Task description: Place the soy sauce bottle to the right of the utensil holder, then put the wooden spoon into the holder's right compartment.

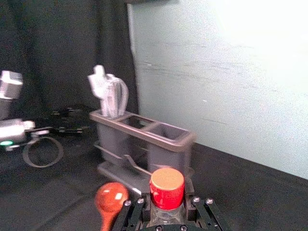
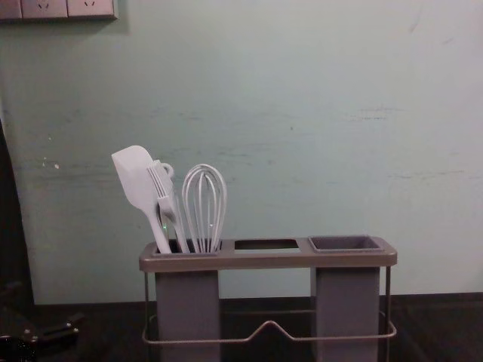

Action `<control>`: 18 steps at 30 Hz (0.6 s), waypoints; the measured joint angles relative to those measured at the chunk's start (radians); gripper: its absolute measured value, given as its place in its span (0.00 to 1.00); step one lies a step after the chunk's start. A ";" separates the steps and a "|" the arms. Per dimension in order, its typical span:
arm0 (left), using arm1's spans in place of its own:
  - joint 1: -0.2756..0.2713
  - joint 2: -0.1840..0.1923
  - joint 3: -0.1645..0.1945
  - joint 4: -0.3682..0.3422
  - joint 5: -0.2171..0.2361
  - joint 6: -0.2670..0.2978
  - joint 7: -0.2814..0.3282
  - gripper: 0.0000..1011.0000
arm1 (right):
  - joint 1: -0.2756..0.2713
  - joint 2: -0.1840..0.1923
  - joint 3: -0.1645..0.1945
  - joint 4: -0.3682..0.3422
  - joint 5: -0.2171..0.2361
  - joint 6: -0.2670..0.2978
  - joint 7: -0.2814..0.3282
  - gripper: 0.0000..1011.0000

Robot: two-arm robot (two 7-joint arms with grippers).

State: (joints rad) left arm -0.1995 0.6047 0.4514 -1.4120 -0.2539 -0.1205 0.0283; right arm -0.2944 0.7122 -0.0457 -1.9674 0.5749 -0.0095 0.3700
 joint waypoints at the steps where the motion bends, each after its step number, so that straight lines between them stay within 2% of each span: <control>1: 0.000 0.000 0.000 0.000 0.000 0.000 0.000 1.00 | 0.006 -0.003 0.003 0.010 0.001 0.002 -0.001 0.38; 5: 0.000 0.000 0.000 0.000 0.000 0.000 0.000 1.00 | 0.059 -0.020 0.001 0.070 0.006 0.018 0.001 0.38; 8: 0.000 0.000 0.000 0.000 0.000 0.000 0.000 1.00 | 0.116 -0.035 -0.022 0.118 0.003 0.027 0.016 0.38; 18: 0.000 0.000 0.000 0.000 0.000 0.000 0.000 1.00 | 0.295 -0.086 -0.100 0.240 -0.073 0.048 0.021 0.38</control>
State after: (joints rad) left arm -0.1995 0.6047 0.4514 -1.4120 -0.2539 -0.1205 0.0283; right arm 0.0008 0.6261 -0.1462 -1.7277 0.5016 0.0386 0.3911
